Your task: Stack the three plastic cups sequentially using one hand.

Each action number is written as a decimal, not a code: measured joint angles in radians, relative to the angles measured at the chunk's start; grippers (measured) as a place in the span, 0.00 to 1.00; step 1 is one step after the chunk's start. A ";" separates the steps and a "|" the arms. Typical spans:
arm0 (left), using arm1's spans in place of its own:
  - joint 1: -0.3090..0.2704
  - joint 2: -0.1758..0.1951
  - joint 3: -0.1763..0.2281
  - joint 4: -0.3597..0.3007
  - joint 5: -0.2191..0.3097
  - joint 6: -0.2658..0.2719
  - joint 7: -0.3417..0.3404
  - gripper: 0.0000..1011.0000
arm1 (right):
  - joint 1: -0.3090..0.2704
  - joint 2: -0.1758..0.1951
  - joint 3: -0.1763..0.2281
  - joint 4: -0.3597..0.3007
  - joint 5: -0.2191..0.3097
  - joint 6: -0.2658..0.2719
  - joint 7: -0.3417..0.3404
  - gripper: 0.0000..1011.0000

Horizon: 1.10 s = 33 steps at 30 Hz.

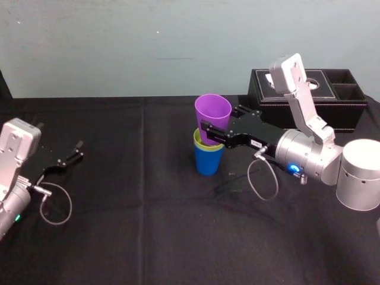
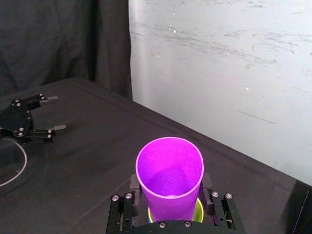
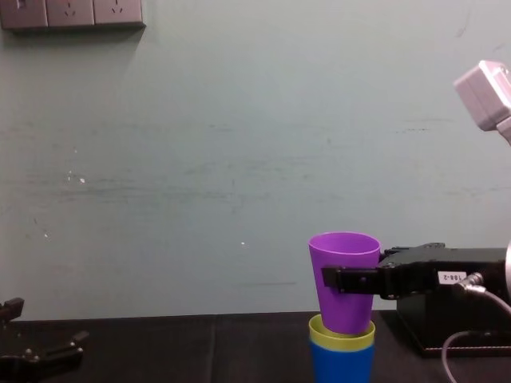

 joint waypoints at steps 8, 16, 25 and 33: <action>0.000 0.000 0.000 0.000 0.000 0.000 0.000 1.00 | 0.006 -0.008 0.000 0.021 -0.004 -0.006 0.004 0.71; 0.000 0.000 0.000 0.000 0.000 0.000 0.000 1.00 | 0.007 -0.015 -0.003 0.053 -0.007 -0.023 0.015 0.71; 0.000 0.000 0.000 0.000 0.000 0.000 0.000 1.00 | 0.009 -0.023 -0.008 0.084 -0.010 -0.039 0.029 0.71; 0.000 0.000 0.000 0.000 0.000 0.000 0.000 1.00 | 0.009 -0.023 -0.009 0.087 -0.010 -0.040 0.030 0.71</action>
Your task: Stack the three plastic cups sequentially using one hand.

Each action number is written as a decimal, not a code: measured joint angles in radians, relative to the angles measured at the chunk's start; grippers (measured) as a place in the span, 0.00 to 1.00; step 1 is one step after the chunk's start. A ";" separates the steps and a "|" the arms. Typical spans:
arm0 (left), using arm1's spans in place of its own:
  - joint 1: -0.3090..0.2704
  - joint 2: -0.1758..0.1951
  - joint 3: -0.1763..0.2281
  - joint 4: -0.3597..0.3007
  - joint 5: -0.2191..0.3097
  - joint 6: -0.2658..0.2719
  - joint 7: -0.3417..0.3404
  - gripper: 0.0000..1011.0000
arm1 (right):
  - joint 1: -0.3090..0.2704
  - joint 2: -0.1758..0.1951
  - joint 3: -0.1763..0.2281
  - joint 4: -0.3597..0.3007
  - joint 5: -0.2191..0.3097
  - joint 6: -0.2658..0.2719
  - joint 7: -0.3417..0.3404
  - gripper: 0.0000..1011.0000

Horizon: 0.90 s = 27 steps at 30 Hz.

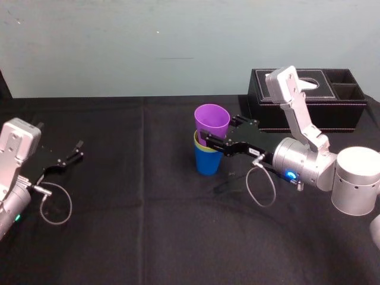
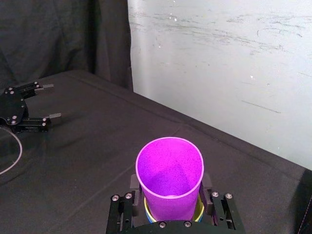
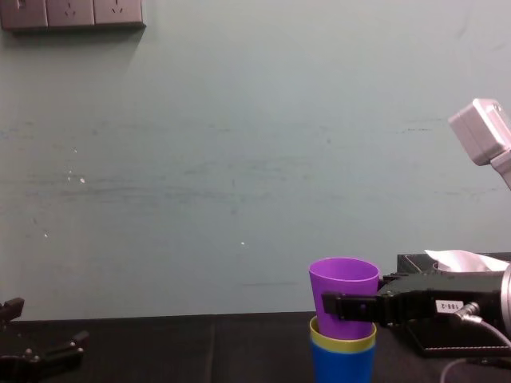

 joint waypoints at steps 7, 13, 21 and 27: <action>0.000 0.000 0.000 0.000 0.000 0.000 0.000 1.00 | 0.000 0.000 0.000 -0.001 0.000 0.001 0.000 0.83; 0.000 0.000 0.000 0.000 0.000 0.000 0.000 1.00 | -0.001 0.001 0.000 -0.002 0.001 0.001 0.000 0.97; 0.000 0.000 0.000 0.000 0.000 0.000 0.000 1.00 | -0.001 0.001 0.000 -0.002 0.001 0.002 -0.001 0.99; 0.000 0.000 0.000 0.000 0.000 0.000 0.000 1.00 | -0.002 0.001 0.001 -0.005 0.001 0.002 -0.002 0.99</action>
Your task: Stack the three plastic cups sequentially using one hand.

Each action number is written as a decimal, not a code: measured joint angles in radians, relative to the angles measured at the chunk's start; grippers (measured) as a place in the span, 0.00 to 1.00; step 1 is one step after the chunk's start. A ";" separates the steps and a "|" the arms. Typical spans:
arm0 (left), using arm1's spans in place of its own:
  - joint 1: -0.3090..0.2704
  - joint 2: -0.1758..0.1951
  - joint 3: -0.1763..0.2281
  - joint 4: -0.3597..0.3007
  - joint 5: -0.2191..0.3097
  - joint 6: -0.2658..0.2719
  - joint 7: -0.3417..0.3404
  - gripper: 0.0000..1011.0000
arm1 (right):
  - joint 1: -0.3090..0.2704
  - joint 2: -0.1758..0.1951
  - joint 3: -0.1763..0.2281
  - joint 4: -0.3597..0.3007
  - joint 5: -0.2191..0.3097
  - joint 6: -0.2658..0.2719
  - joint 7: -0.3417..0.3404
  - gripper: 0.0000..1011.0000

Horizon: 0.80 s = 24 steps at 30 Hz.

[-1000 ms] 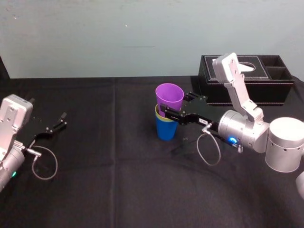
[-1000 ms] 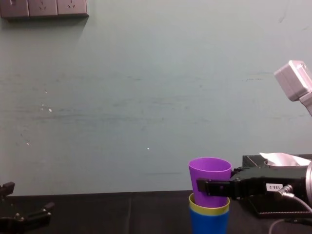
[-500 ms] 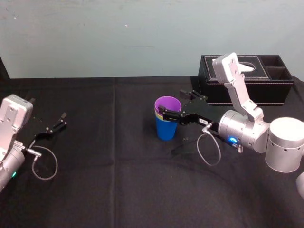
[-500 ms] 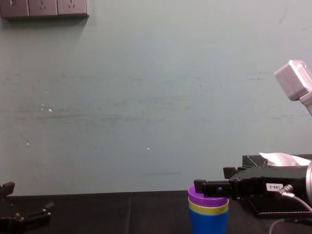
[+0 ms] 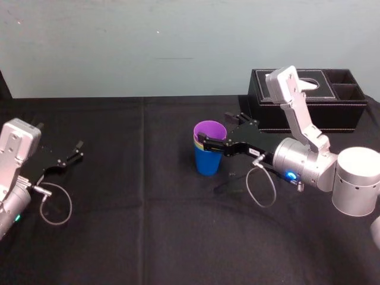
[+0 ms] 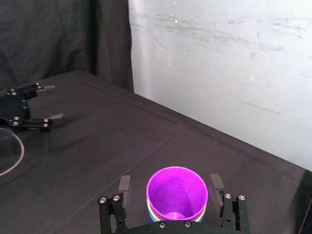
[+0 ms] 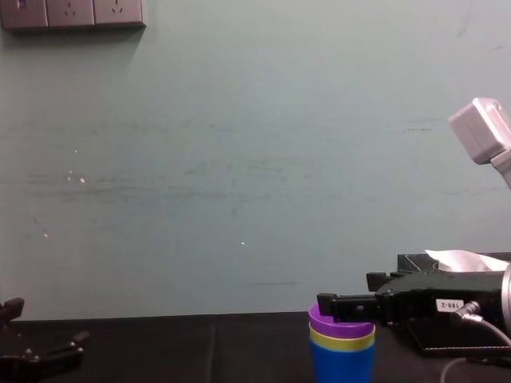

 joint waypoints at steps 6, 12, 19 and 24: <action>0.000 0.000 0.000 0.000 0.000 0.000 0.000 1.00 | -0.049 0.025 0.033 -0.066 0.015 -0.015 -0.012 0.99; 0.000 0.000 0.000 0.000 0.000 0.000 0.000 1.00 | -0.119 0.059 0.082 -0.128 0.038 -0.035 -0.035 0.99; 0.000 0.000 0.000 0.000 0.000 0.000 0.000 1.00 | -0.208 0.097 0.149 -0.170 0.056 -0.079 -0.060 0.99; 0.000 0.000 0.000 0.000 0.000 0.000 0.000 1.00 | -0.248 0.114 0.182 -0.166 0.061 -0.098 -0.068 0.99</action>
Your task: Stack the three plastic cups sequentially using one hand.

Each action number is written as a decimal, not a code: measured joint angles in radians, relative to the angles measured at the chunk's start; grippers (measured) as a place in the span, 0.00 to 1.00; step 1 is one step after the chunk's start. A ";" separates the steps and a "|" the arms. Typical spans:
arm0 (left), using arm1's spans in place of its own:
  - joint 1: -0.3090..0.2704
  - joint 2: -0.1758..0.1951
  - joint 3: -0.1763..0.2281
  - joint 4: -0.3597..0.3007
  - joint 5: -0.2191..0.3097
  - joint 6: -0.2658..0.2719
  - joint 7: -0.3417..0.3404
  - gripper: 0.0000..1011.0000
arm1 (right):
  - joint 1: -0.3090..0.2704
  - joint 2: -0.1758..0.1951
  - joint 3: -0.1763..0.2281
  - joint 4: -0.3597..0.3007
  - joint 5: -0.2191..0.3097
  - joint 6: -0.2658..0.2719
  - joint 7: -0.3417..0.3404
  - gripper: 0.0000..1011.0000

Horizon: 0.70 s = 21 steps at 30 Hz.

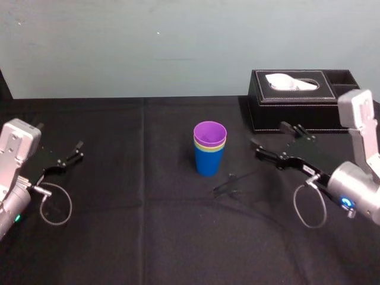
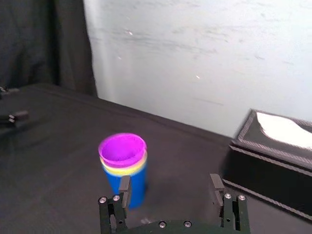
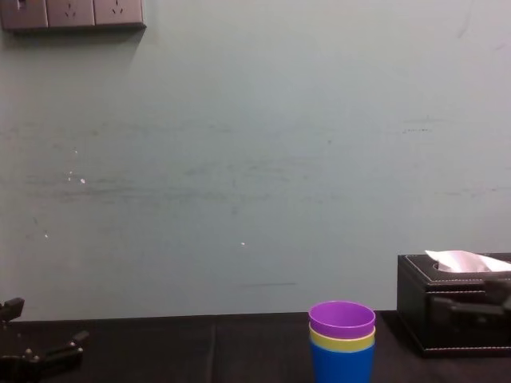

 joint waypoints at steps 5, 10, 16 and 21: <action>0.000 0.000 0.000 0.000 0.000 0.000 0.000 1.00 | -0.031 0.008 0.026 0.029 -0.005 -0.018 -0.011 0.99; 0.000 0.000 0.000 0.000 0.000 0.000 0.000 1.00 | -0.048 0.008 0.047 0.066 -0.010 -0.040 -0.010 0.99; 0.000 0.000 0.000 0.000 0.000 0.000 0.000 1.00 | -0.050 0.004 0.053 0.101 -0.019 -0.058 -0.001 0.99; 0.000 0.000 0.000 0.000 0.000 0.000 0.000 1.00 | -0.049 0.004 0.052 0.097 -0.018 -0.057 -0.001 0.99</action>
